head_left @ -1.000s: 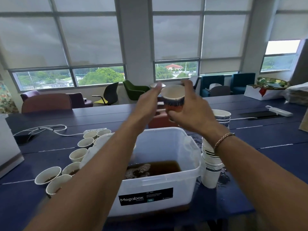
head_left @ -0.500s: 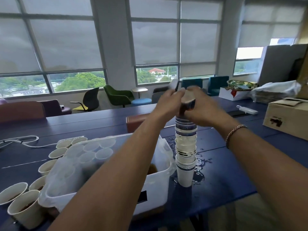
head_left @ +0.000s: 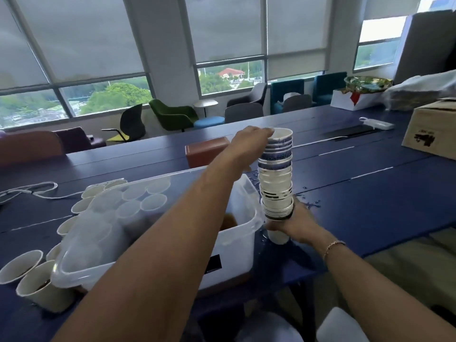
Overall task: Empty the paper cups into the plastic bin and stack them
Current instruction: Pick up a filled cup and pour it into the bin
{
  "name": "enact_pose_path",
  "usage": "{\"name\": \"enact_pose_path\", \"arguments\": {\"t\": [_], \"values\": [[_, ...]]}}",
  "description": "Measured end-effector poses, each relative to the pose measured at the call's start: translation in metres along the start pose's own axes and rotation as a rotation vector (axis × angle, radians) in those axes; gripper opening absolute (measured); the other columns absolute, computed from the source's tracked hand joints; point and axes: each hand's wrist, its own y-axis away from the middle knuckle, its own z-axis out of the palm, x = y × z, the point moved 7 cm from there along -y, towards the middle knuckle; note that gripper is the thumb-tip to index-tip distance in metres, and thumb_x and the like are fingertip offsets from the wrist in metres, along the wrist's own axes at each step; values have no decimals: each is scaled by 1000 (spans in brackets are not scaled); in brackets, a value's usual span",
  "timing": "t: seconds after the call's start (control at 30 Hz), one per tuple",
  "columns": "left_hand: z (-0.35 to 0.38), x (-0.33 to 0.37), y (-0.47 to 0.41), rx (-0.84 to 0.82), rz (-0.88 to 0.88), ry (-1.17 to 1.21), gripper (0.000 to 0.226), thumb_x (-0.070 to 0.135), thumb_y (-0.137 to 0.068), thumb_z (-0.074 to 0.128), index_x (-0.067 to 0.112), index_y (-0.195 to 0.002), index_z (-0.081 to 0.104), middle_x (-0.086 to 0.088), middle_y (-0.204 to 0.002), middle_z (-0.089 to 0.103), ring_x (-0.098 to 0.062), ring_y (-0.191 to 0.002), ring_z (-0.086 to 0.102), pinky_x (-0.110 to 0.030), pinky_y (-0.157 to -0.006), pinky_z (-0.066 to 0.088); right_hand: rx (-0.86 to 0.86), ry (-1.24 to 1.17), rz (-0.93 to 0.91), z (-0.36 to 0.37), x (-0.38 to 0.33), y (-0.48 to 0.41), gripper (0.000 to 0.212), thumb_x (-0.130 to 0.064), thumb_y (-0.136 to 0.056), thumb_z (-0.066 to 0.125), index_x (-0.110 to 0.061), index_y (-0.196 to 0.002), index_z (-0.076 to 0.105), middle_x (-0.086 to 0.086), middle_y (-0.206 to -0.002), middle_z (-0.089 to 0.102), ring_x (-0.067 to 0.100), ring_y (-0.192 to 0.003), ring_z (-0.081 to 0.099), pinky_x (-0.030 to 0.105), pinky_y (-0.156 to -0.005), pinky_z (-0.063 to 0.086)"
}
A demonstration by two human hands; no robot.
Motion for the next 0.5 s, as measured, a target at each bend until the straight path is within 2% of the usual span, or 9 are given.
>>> {"name": "enact_pose_path", "arguments": {"t": [0.1,0.17,0.27,0.33,0.5], "values": [[9,-11,2,13,-46,74,26,32,-99,47,16,-118,56,-8,-121,59,-25,-108,57,-45,-90,50,26,-11,-42,3,-1,-2,64,-39,-47,91,-31,-105,65,-17,-96,71,4,-88,67,26,-75,54],[24,-14,6,12,-64,166,22,29,-98,47,15,-112,58,-7,-117,62,-24,-106,58,-46,-90,49,3,-38,-45,-1,3,0,62,-36,-49,91,-31,-105,64,-17,-97,71,2,-89,67,26,-79,55],[56,-9,15,-7,-51,221,17,31,-96,48,19,-102,59,-5,-113,64,-22,-104,58,-49,-95,48,21,5,-30,-21,19,15,74,-52,-45,87,-33,-112,61,-15,-105,70,4,-95,66,34,-85,56],[81,-3,25,-20,-36,253,14,33,-95,52,22,-91,58,0,-104,63,-17,-97,58,-43,-94,48,60,51,-18,-43,32,33,80,-59,-45,83,-33,-117,59,-15,-110,69,7,-98,66,36,-86,55],[137,4,57,-180,-33,390,16,33,-92,57,23,-81,63,7,-79,66,-13,-79,61,-38,-86,49,117,134,15,-100,58,88,71,-52,-58,85,-33,-122,58,-17,-111,67,5,-97,65,29,-83,55]]}}
